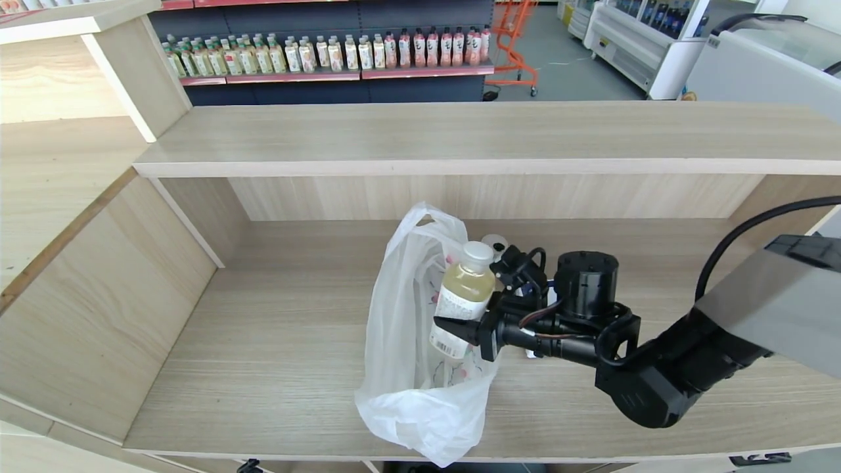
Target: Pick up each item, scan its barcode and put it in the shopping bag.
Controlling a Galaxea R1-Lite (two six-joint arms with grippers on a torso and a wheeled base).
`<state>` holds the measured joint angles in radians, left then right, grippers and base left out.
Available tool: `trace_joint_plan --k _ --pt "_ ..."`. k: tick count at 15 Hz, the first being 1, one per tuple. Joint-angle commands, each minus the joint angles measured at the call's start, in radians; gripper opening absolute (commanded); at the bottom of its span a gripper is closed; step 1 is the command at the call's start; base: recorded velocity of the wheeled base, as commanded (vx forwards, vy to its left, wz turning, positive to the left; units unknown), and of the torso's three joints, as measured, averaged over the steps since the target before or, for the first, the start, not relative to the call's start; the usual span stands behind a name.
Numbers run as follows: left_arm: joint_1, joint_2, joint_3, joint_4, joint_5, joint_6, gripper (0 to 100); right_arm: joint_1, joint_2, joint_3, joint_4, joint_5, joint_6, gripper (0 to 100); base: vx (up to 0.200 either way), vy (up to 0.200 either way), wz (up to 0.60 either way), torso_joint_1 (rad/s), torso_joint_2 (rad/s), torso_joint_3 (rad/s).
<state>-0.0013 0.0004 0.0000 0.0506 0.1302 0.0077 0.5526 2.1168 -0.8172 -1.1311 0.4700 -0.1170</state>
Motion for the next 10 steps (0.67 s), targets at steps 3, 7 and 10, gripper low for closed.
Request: trace_joint_plan --k 3,7,10 --pt "0.000 0.000 0.000 0.000 0.000 0.000 100 -0.031 0.084 0.004 -0.064 0.001 -0.064 0 0.000 0.000 0.00 0.000 0.00 0.000" --pt "0.000 0.000 0.000 0.000 0.000 0.000 100 -0.042 0.092 0.015 -0.119 0.001 -0.053 100 0.000 0.000 0.00 0.000 0.00 0.000" --pt "0.000 0.000 0.000 0.000 0.000 0.000 100 -0.045 0.037 0.013 -0.119 0.004 0.039 100 0.000 0.000 0.00 0.000 0.00 0.000"
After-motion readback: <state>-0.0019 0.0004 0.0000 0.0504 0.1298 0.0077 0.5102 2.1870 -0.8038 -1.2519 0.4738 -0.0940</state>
